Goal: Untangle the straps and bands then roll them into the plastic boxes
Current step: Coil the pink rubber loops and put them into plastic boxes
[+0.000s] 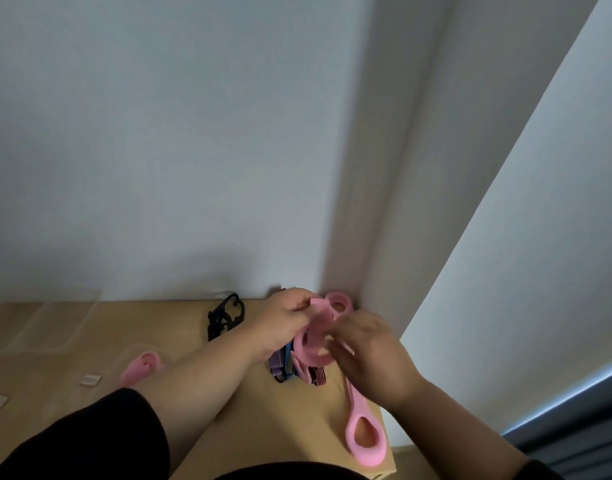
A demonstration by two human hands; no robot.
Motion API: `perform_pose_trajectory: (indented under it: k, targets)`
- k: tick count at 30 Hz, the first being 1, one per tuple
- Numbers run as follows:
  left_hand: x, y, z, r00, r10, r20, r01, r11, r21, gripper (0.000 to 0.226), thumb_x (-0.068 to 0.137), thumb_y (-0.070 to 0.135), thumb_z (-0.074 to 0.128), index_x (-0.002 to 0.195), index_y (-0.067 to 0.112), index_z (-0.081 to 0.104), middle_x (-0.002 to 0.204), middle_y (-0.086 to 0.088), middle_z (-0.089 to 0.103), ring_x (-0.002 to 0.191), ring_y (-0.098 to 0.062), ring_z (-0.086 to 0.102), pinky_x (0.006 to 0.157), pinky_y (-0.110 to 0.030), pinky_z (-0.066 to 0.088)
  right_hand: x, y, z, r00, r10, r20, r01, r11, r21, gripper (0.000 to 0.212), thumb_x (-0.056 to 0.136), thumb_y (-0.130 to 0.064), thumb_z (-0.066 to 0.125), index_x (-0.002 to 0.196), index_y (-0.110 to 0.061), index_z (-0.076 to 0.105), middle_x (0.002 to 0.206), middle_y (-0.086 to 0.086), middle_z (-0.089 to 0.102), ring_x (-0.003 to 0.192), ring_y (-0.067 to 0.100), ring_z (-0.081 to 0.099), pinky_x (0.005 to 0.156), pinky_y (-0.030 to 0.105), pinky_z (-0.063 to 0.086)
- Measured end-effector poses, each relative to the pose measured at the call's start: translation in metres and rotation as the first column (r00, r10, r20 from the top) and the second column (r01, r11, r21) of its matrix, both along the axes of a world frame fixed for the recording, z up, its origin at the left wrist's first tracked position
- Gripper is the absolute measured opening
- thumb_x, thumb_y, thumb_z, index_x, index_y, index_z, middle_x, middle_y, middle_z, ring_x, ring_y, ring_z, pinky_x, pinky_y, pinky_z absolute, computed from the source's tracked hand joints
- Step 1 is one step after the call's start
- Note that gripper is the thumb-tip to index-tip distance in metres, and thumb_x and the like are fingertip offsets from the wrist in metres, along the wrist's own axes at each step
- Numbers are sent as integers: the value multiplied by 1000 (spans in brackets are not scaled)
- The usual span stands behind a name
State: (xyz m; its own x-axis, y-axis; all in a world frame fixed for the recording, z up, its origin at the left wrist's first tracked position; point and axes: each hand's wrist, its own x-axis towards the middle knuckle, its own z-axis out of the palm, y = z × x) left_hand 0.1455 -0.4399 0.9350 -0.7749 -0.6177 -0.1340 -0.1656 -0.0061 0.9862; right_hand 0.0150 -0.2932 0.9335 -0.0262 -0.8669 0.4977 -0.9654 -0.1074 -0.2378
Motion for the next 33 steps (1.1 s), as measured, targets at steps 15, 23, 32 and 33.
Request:
perform_pose_trajectory:
  k: [15,23,32,33]
  targets:
    - [25,12,-23,993,-41,-110,59,984,167,14,92,15,66,105,10,68,95,-5,73,92,-21,70,82,-33,55,12,-30,39,719,-306,624,175,949,263,15,99,-27,61,86,-31,68,80,-14,68,76,-6,62,64,11,47]
    - [25,23,-39,997,1,-82,22,960,280,33,89,19,71,115,0,66,108,-20,73,101,-31,71,88,-41,57,18,-35,48,719,-278,637,214,961,177,15,100,-25,60,88,-34,59,80,-17,65,76,-10,59,56,9,44]
    - [23,30,-26,993,92,79,-119,851,512,43,88,33,74,107,-5,68,95,-22,74,81,-35,72,66,-34,58,9,-39,22,917,-106,386,84,994,74,11,95,-9,65,100,-16,72,90,-22,59,88,-5,54,74,1,37]
    - [22,30,-26,989,101,105,-142,836,530,45,86,33,76,107,-6,67,93,-22,74,79,-34,72,64,-34,57,8,-38,18,932,-73,356,57,997,57,12,93,-9,65,101,-16,71,92,-20,60,87,-4,53,76,1,36]
